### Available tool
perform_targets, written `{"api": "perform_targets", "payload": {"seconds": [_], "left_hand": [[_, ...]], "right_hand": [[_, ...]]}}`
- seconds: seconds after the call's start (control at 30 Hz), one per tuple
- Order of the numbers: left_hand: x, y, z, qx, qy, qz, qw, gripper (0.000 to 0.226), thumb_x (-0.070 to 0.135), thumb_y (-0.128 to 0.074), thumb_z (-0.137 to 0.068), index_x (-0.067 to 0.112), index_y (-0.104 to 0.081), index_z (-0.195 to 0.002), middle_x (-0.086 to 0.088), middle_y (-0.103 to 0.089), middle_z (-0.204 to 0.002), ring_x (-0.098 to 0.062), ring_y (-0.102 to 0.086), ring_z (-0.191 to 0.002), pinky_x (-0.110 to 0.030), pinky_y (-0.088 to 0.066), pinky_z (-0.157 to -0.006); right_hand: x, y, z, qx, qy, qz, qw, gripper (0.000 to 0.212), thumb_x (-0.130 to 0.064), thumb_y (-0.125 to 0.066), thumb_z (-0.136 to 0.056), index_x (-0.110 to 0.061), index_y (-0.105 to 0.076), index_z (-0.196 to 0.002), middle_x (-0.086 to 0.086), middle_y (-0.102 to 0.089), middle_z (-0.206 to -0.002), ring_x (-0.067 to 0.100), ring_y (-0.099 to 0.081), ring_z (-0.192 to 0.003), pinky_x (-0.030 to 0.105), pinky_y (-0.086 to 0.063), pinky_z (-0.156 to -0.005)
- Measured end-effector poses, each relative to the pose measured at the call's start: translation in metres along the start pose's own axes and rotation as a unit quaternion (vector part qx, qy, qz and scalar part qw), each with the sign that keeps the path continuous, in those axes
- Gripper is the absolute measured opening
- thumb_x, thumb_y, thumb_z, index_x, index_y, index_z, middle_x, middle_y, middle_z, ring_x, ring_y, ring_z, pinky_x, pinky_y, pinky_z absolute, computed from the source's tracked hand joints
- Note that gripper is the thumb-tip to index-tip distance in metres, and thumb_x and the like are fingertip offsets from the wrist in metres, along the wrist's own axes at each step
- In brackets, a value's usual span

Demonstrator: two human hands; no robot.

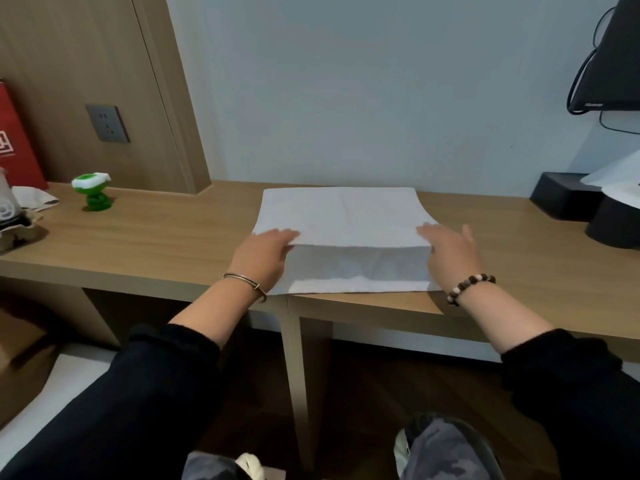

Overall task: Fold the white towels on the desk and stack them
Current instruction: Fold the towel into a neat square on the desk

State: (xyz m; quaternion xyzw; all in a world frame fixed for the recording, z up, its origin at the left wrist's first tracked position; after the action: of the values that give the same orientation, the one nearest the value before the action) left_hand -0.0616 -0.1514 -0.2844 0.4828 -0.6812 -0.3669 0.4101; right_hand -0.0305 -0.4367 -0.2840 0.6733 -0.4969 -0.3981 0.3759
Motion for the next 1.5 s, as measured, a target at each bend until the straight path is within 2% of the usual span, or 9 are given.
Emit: {"api": "perform_targets", "payload": {"seconds": [0.07,0.17,0.43,0.6,0.7,0.97,1.23,1.4,1.5], "left_hand": [[0.011,0.007,0.009,0.050,-0.059,-0.051,0.996,0.046,0.001,-0.043,-0.094,0.021,-0.050,-0.135,-0.002,-0.053,-0.137,-0.024,-0.046,-0.128,-0.042,-0.031,-0.107],[0.017,-0.029,0.038,-0.043,-0.118,-0.118,0.985,0.056,-0.001,-0.042,-0.091,0.022,-0.041,-0.141,0.001,-0.041,-0.147,-0.020,-0.036,-0.135,-0.038,-0.023,-0.110],[0.003,-0.045,0.045,-0.076,-0.084,-0.044,0.993,0.041,0.018,-0.039,-0.099,0.024,-0.045,-0.139,0.003,-0.042,-0.147,-0.020,-0.036,-0.135,-0.036,-0.031,-0.107],[-0.005,-0.057,-0.002,-0.171,0.031,-0.036,0.984,0.040,0.029,-0.032,-0.100,0.028,-0.042,-0.139,-0.003,-0.047,-0.140,-0.025,-0.046,-0.125,-0.036,-0.037,-0.101],[0.004,-0.069,-0.007,-0.193,0.016,-0.067,0.979,0.045,0.031,-0.027,-0.101,0.030,-0.030,-0.146,0.000,-0.031,-0.152,-0.022,-0.028,-0.138,-0.043,-0.026,-0.112],[0.001,-0.076,0.001,-0.187,0.018,-0.089,0.978,0.049,0.033,-0.020,-0.101,0.034,-0.017,-0.149,0.007,-0.013,-0.158,-0.017,-0.011,-0.145,-0.050,-0.015,-0.115],[0.008,-0.058,0.003,-0.140,-0.021,-0.026,0.990,0.048,0.015,-0.035,-0.098,0.026,-0.032,-0.145,0.003,-0.031,-0.152,-0.018,-0.024,-0.140,-0.041,-0.018,-0.114],[0.014,-0.053,0.011,-0.127,-0.161,-0.224,0.953,0.057,0.007,-0.038,-0.094,0.024,-0.023,-0.147,0.001,-0.024,-0.154,-0.021,-0.017,-0.143,-0.041,-0.012,-0.115],[0.009,-0.059,0.015,-0.159,-0.141,-0.215,0.953,0.060,0.003,-0.038,-0.093,0.024,-0.022,-0.147,0.003,-0.024,-0.155,-0.018,-0.020,-0.142,-0.038,-0.017,-0.114]], "right_hand": [[0.001,0.013,0.004,0.063,0.019,0.012,0.998,0.061,0.015,-0.044,-0.080,-0.016,-0.054,-0.132,0.003,-0.046,-0.144,0.016,-0.035,-0.138,0.045,-0.003,-0.116],[0.005,-0.022,0.019,-0.080,0.034,0.049,0.995,0.061,0.010,-0.043,-0.085,-0.024,-0.048,-0.136,-0.003,-0.035,-0.151,0.013,-0.024,-0.142,0.042,0.000,-0.117],[0.013,-0.046,0.030,-0.122,0.013,-0.029,0.992,0.061,0.009,-0.033,-0.088,-0.022,-0.045,-0.140,-0.003,-0.034,-0.152,0.015,-0.027,-0.141,0.030,-0.017,-0.115],[0.011,-0.052,-0.008,-0.198,0.004,0.037,0.980,0.057,0.001,-0.029,-0.095,-0.018,-0.025,-0.149,0.006,-0.025,-0.156,0.022,-0.025,-0.142,0.039,-0.021,-0.116],[-0.011,-0.054,-0.018,-0.197,0.053,0.051,0.978,0.056,-0.008,-0.033,-0.098,-0.023,-0.020,-0.150,0.003,-0.023,-0.156,0.020,-0.022,-0.143,0.040,-0.016,-0.117],[-0.039,-0.033,-0.007,-0.080,0.141,0.045,0.986,0.064,0.011,-0.034,-0.090,-0.023,-0.036,-0.145,-0.003,-0.032,-0.152,0.010,-0.024,-0.142,0.031,-0.001,-0.117],[-0.023,-0.063,0.014,-0.200,0.102,-0.033,0.974,0.055,0.001,-0.029,-0.099,-0.025,-0.030,-0.148,-0.009,-0.020,-0.156,0.008,-0.016,-0.144,0.029,-0.011,-0.116],[-0.024,-0.066,0.015,-0.210,0.094,-0.017,0.973,0.066,0.007,-0.029,-0.093,-0.028,-0.025,-0.149,-0.011,-0.016,-0.157,0.007,-0.013,-0.144,0.032,-0.010,-0.117],[-0.025,-0.065,0.016,-0.206,0.103,-0.014,0.973,0.072,0.010,-0.030,-0.090,-0.029,-0.025,-0.149,-0.011,-0.016,-0.157,0.007,-0.013,-0.144,0.031,-0.011,-0.117]]}}
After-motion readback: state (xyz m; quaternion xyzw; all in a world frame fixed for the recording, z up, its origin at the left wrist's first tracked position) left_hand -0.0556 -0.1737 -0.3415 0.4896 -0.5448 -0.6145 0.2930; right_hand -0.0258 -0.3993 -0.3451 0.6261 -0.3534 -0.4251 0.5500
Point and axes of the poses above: each hand's wrist, its own z-axis away from the middle knuckle, its own y-axis out of the back of the hand, x = y × z, the point moved 9 cm from there along -z, towards the middle knuckle
